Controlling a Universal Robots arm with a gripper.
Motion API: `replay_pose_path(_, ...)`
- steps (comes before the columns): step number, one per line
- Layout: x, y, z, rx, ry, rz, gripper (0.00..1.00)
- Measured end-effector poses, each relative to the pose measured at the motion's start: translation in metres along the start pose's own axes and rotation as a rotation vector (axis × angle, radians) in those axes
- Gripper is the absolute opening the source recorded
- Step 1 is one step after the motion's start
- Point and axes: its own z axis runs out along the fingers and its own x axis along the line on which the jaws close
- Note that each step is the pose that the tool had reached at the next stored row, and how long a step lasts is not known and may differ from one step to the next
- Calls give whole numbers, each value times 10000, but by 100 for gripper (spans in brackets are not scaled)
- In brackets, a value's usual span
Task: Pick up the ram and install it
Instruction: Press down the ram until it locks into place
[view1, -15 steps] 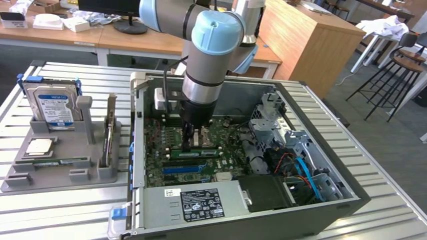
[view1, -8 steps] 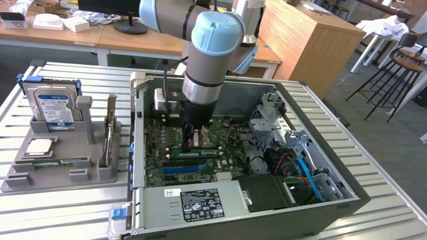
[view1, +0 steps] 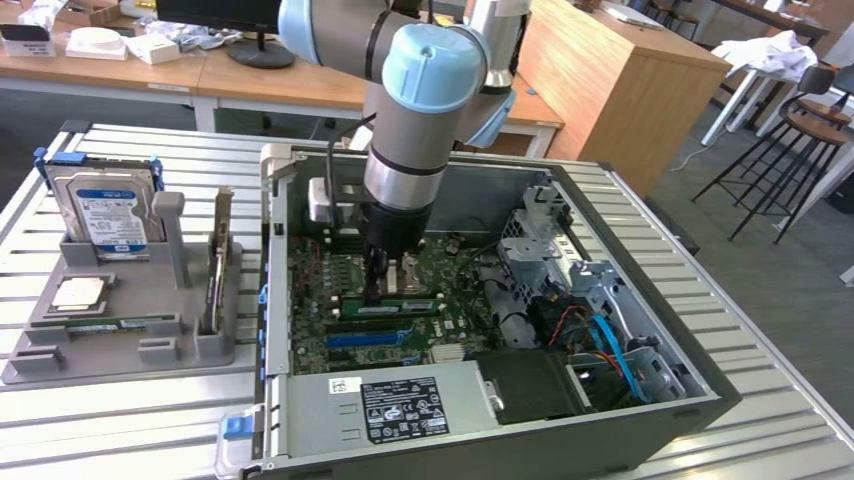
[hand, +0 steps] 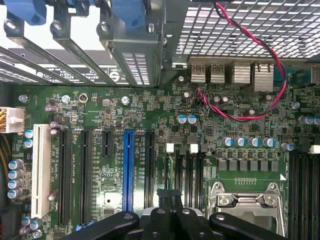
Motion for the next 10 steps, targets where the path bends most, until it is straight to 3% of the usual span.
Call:
replay_pose_path(5, 0, 1, 1, 1, 0, 1, 10)
replay_pose_path(10, 2, 8, 9, 58, -27, -1, 10)
